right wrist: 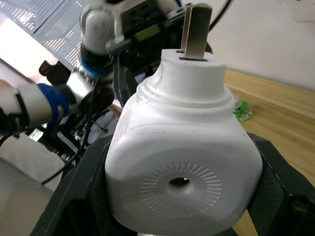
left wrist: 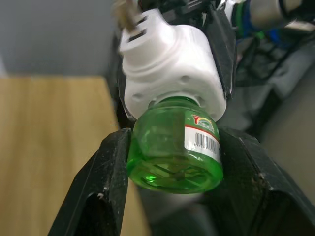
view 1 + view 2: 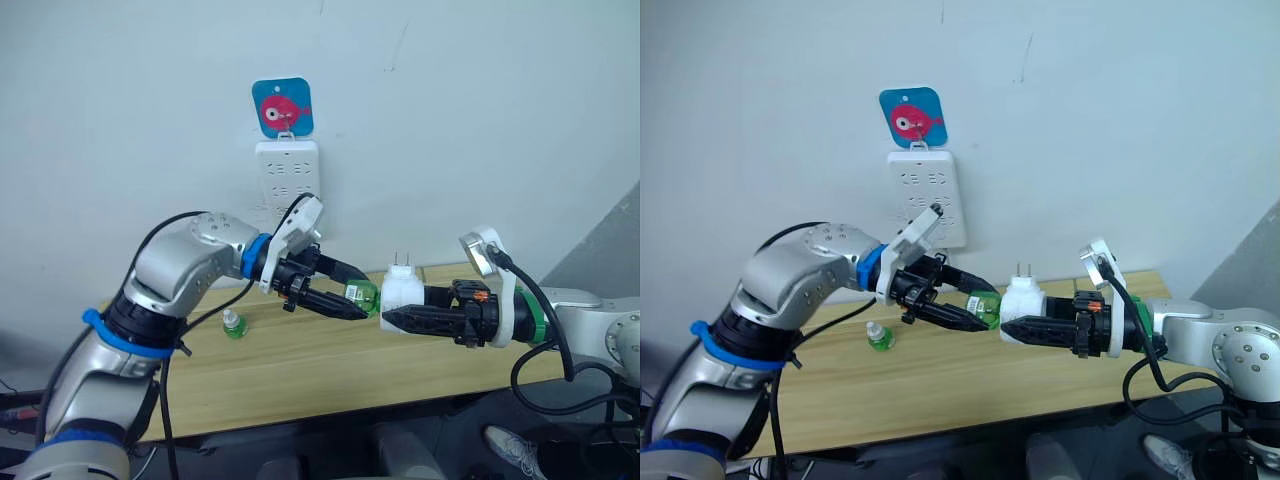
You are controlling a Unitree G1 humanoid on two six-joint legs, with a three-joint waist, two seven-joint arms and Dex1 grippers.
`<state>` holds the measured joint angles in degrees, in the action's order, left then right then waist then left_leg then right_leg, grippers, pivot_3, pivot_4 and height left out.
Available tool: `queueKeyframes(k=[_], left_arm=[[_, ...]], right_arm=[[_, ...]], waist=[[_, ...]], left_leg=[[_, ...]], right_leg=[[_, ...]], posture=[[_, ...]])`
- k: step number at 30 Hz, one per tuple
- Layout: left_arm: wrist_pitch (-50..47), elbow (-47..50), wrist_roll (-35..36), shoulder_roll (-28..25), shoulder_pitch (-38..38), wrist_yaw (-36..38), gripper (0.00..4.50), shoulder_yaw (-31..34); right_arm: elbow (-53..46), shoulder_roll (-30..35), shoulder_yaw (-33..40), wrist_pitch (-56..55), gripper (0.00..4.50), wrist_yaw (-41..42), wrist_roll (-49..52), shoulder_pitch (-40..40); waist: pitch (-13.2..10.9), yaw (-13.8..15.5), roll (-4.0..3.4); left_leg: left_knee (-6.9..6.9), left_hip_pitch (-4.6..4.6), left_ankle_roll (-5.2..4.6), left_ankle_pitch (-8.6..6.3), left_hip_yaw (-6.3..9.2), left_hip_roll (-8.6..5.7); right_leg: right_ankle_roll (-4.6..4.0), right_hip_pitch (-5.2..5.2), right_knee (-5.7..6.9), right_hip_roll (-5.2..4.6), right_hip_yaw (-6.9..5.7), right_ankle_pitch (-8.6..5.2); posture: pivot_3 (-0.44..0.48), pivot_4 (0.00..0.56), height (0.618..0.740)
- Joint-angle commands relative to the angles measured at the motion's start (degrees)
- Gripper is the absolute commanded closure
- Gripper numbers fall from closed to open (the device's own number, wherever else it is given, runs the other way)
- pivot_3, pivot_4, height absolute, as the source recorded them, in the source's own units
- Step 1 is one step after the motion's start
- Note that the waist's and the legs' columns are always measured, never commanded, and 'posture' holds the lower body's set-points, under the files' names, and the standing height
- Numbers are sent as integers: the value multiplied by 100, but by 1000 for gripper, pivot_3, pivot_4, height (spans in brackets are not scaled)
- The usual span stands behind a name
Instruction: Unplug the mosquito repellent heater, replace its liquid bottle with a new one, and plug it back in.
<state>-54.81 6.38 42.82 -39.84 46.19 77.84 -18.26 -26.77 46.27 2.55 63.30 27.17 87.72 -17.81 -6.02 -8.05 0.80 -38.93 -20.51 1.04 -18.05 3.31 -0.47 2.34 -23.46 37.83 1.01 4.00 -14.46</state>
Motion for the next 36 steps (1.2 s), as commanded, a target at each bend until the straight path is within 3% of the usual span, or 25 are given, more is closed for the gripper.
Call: queueKeyframes(k=[1, 4, 10, 13, 23, 29, 36], left_arm=[[-345, -57, 191, 58, 159, 155, 2142, 96], [-100, -89, 80, 202, 60, 107, 2142, 270], [1340, 269, -396, 212, -547, 168, 232, 622], [1707, 472, -421, 77, -919, 238, 186, 874], [4821, 831, -1388, 468, -2482, -7, 186, 1518], [6927, 85, -2288, 1321, -2378, -232, 186, 1168], [7654, -611, -2567, 1636, -2084, -437, 186, 981]], right_arm=[[-216, -38, -172, 76, 1449, 84, -55, -24], [-210, -74, -145, 48, 1449, -12, 26, 32], [41, -32, 37, 51, 1449, -246, 407, 141], [184, 4, 136, 38, 1449, -357, 570, 173], [481, 16, 352, -13, 1449, -600, 821, 180], [509, -41, 274, 33, 1449, -634, 836, 18], [478, -101, 237, 43, 1449, -700, 839, -61]], waist=[[-1, -19, -1], [-1, 1, -1], [-4, 11, 0], [-4, 13, 0], [-5, 40, 1], [-5, 184, 1], [-4, 192, 1]], left_leg=[[1, -2, 0, 0, -2, 1], [1, -6, 1, 0, -1, 4], [-1, -8, 3, 1, -11, 1], [-1, -8, 2, 1, -14, 1], [0, -11, 1, 0, -18, 2], [-5, -10, 2, 0, -21, -1], [-6, -14, 1, 0, -27, -2]], right_leg=[[0, -7, 3, 1, 3, 0], [-2, -16, 8, 1, 6, 0], [-3, -16, 5, -10, 18, 0], [-4, -16, 4, -13, 19, 1], [-4, -14, 0, -21, 22, 2], [-9, 1, -2, -15, 21, 5], [-8, 7, -3, -11, 20, 6]], posture=[[-166, 77, 740], [-165, 80, 740], [-163, 84, 740], [-161, 86, 740], [-148, 91, 740], [-145, 86, 740], [-154, 84, 740]])
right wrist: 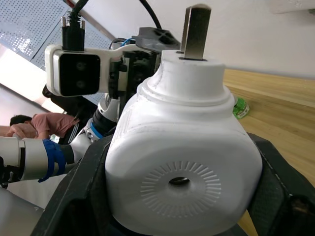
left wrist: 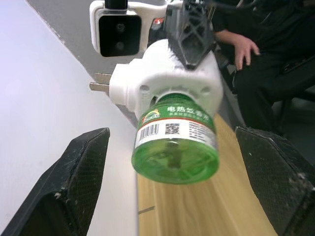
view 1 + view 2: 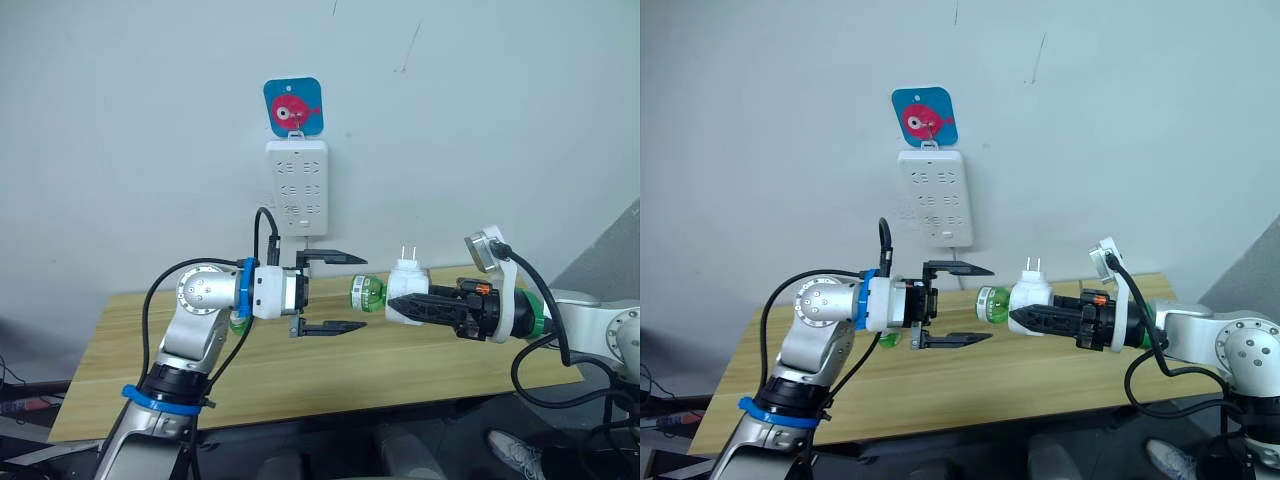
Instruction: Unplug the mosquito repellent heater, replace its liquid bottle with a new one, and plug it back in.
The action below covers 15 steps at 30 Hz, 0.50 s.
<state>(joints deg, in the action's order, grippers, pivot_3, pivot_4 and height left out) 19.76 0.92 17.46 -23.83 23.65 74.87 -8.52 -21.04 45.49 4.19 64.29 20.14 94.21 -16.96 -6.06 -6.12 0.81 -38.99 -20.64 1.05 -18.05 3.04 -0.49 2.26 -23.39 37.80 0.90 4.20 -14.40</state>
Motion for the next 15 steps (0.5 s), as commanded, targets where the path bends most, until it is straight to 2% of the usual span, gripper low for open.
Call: queueKeyframes(k=[1, 4, 5, 11, 15], left_arm=[[242, -118, -48, 33, 201, -160, 186, -8], [217, -158, 32, 61, 276, -187, 186, -37], [147, -136, 78, 66, 288, -200, 570, -44], [14, -100, 72, -53, 301, -132, 2182, -117], [-127, -3, 153, -81, 342, -107, 2186, -129]], right_arm=[[-105, -27, 75, -58, 1449, -6, 193, -143], [-118, -46, 79, -63, 1449, -29, 198, -133], [-121, -50, 79, -63, 1449, -32, 200, -131], [-125, -59, 70, -73, 1449, -38, 198, -143], [-140, -72, 59, -79, 1449, -46, 200, -148]], waist=[[0, -4, 0], [0, -11, 0], [0, -13, 0], [0, -27, -1], [0, -28, -1]], left_leg=[[1, 0, 0, 0, 1, 0], [1, 0, 0, 0, 6, 3], [1, 0, 0, 0, 8, 3], [0, 3, 0, 0, 7, 2], [0, 2, 0, 0, 9, 3]], right_leg=[[0, -1, 0, 0, 0, 0], [-1, -1, 2, -1, 0, 1], [-1, -1, 3, -1, -1, 0], [1, -1, 6, 1, -2, 0], [1, -1, 6, 1, -3, 0]], posture=[[-154, 84, 740], [-154, 82, 740], [-154, 82, 740], [-154, 82, 740], [-152, 81, 740]])
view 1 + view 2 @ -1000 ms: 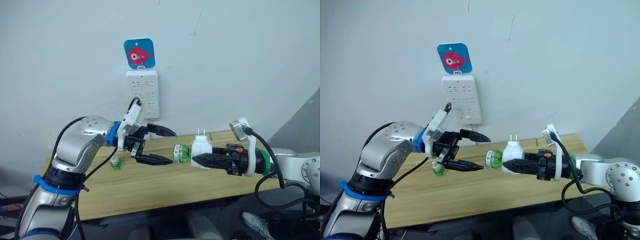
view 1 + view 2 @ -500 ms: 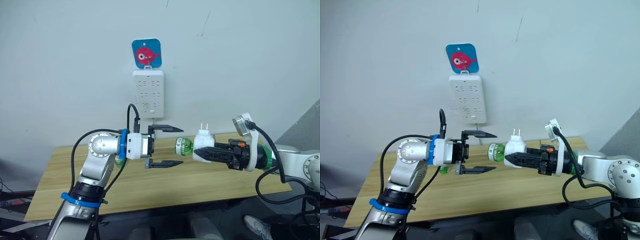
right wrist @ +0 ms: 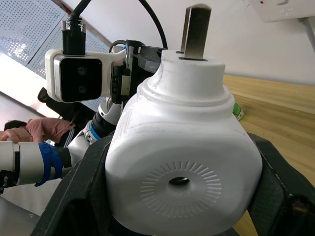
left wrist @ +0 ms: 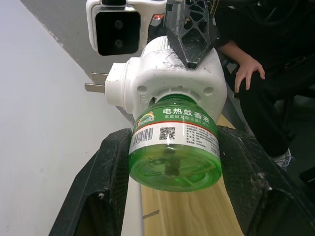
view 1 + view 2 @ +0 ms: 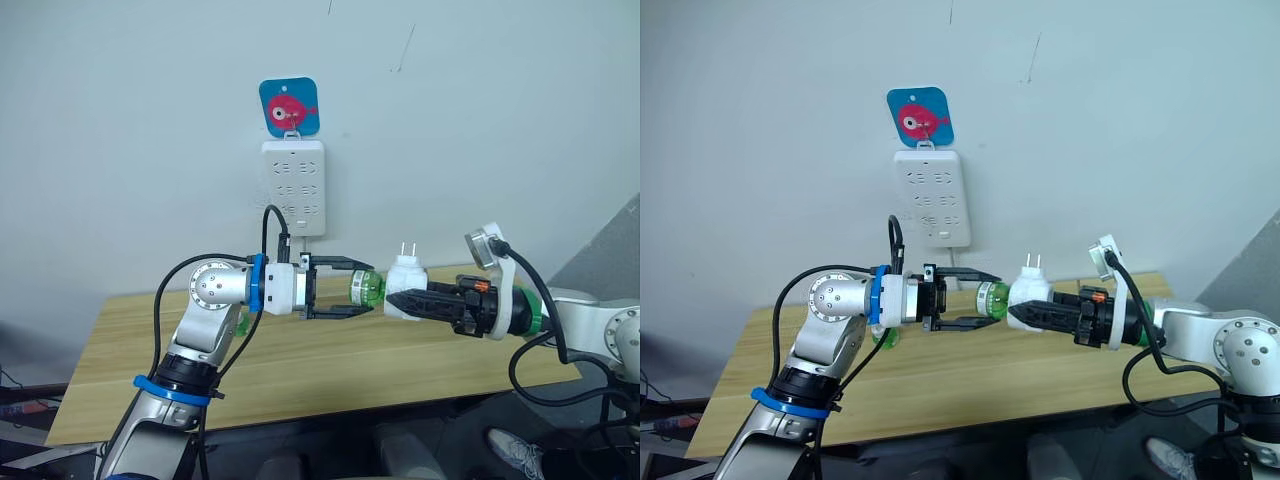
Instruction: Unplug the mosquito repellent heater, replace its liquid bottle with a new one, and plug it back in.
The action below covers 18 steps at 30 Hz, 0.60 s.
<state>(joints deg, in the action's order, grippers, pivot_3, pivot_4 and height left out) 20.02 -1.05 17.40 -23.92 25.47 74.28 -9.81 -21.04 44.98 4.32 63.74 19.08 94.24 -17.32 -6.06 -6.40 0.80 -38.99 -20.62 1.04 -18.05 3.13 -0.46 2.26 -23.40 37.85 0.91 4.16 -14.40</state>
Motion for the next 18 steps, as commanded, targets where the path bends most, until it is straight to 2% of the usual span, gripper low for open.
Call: queueKeyframes(k=[1, 4, 5, 8, 9, 12, 18], left_arm=[[-315, 271, 232, -116, 186, 5, 2186, -18], [-1637, 629, 496, -510, 332, 201, 2186, -195], [-2573, 797, 721, -699, 451, 107, 2186, -252], [-6740, 967, 2346, -1544, 1483, 227, 2186, -455], [-7478, 949, 2684, -1716, 1727, 331, 2186, -495], [-8001, 691, 2901, -1582, 2011, 87, 2186, -386], [-7176, 635, 2488, -1489, 1741, 315, 2186, -384]], right_arm=[[-144, -21, 46, -23, 1449, 60, 200, -111], [-158, -8, 45, -7, 1449, 81, 189, -111], [-173, 10, 42, 8, 1449, 104, 168, -110], [-258, 105, 19, 76, 1449, 261, 80, -100], [-269, 111, 10, 80, 1449, 275, 81, -107], [-266, 95, -16, 50, 1449, 258, 114, -116], [-239, 69, 2, -12, 1449, 131, 244, -88]], waist=[[0, -1, 0], [0, -10, 0], [0, -18, 0], [-7, -22, 11], [-7, -31, 10], [-1, -75, -2], [-6, -86, 2]], left_leg=[[0, 0, 0, 0, 0, 0], [0, -1, 0, 0, 3, 0], [0, -1, 0, 0, 4, 0], [-2, -2, -1, 0, 10, 0], [-6, -5, -1, 1, 17, -1], [-3, 2, -4, -1, 16, -2], [3, 0, -5, -3, 13, 2]], right_leg=[[0, 0, 0, 0, 0, 0], [1, 0, 1, 1, 0, 0], [1, 0, 2, 3, -1, -1], [2, -1, 5, 5, -8, -2], [3, -5, 8, 8, -14, -2], [7, -11, 5, 10, -16, -5], [7, -26, 8, 7, -6, -7]], posture=[[-152, 81, 740], [-152, 81, 740], [-152, 81, 740], [-152, 81, 740], [-145, 84, 740], [-151, 85, 740], [-158, 87, 740]])
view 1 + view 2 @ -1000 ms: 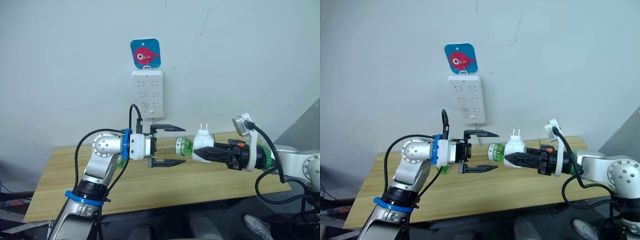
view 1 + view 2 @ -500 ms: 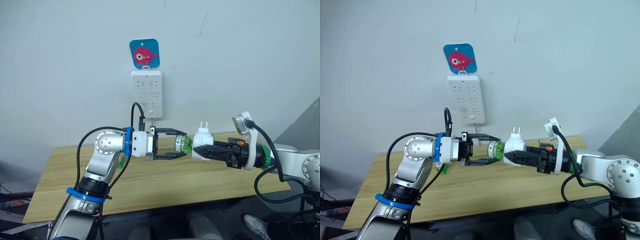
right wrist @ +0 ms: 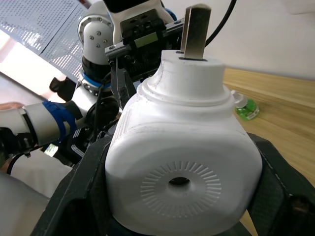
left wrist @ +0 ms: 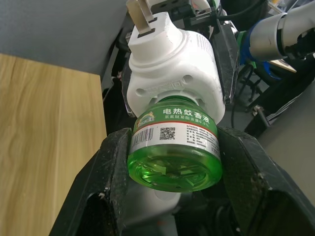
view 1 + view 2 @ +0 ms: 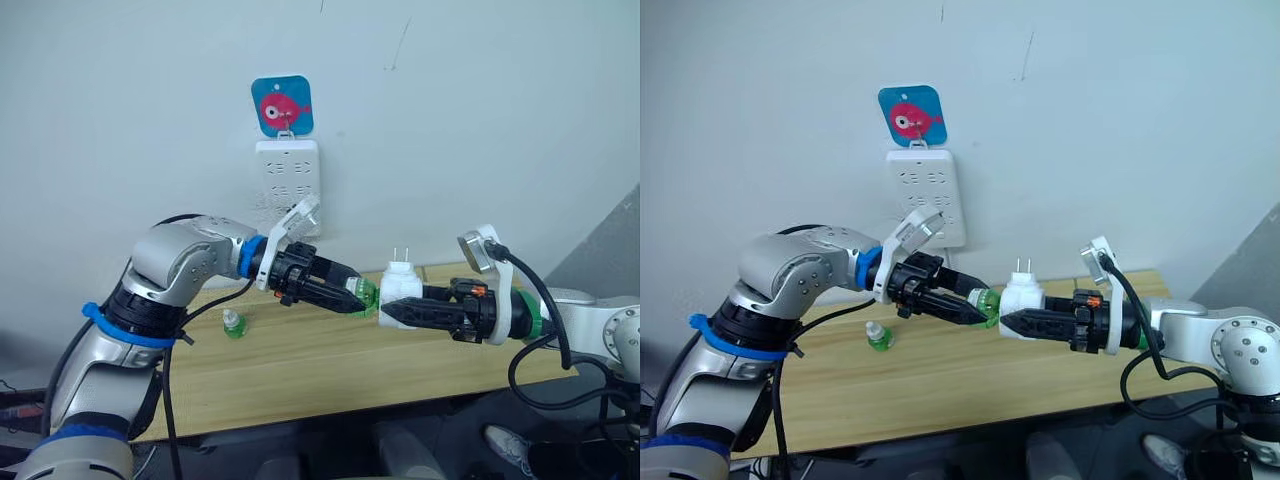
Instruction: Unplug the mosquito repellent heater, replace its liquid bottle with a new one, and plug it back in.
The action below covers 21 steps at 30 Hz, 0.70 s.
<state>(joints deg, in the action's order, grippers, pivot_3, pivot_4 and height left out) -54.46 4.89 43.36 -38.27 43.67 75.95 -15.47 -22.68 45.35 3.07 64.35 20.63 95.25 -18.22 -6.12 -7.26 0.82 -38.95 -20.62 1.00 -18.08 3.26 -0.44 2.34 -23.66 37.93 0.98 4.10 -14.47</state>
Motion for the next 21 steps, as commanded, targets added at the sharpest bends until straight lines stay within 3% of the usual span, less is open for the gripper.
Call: queueKeyframes(k=[1, 8, 14, 19, 21], left_arm=[[284, 39, -95, -46, -106, 133, 2186, 213], [1943, 392, -534, 26, -821, 365, 0, 550], [2872, 832, -804, -109, -1663, 397, 0, 863], [5938, 211, -1958, 548, -2368, 193, 0, 1043], [6742, 1, -2172, 857, -2411, 102, 0, 1047]], right_arm=[[-68, 32, 136, -79, 1449, -45, 166, 12], [1, 63, 205, -100, 1449, -117, 247, 109], [50, 80, 245, -103, 1449, -75, 183, 154], [78, 72, 265, -118, 1449, -72, 172, 148], [70, 68, 259, -116, 1449, -72, 170, 145]], waist=[[0, 2, 0], [0, 19, 0], [0, 68, 0], [1, 123, -1], [1, 143, 0]], left_leg=[[0, 0, 0, 0, 2, 1], [-2, -1, 1, 0, -12, -2], [-1, -5, 0, 0, -11, -1], [-3, -1, 1, 0, -16, -2], [-7, -2, 1, 0, -17, -2]], right_leg=[[-1, 0, 0, -1, 2, 0], [0, -1, -2, -6, 8, 0], [-1, -2, -5, -9, 10, 0], [-20, 1, -5, -18, 10, 12], [-22, 2, -7, -19, 10, 14]], posture=[[-158, 87, 740], [-146, 87, 740], [-143, 85, 740], [-143, 85, 740], [-143, 85, 740]])
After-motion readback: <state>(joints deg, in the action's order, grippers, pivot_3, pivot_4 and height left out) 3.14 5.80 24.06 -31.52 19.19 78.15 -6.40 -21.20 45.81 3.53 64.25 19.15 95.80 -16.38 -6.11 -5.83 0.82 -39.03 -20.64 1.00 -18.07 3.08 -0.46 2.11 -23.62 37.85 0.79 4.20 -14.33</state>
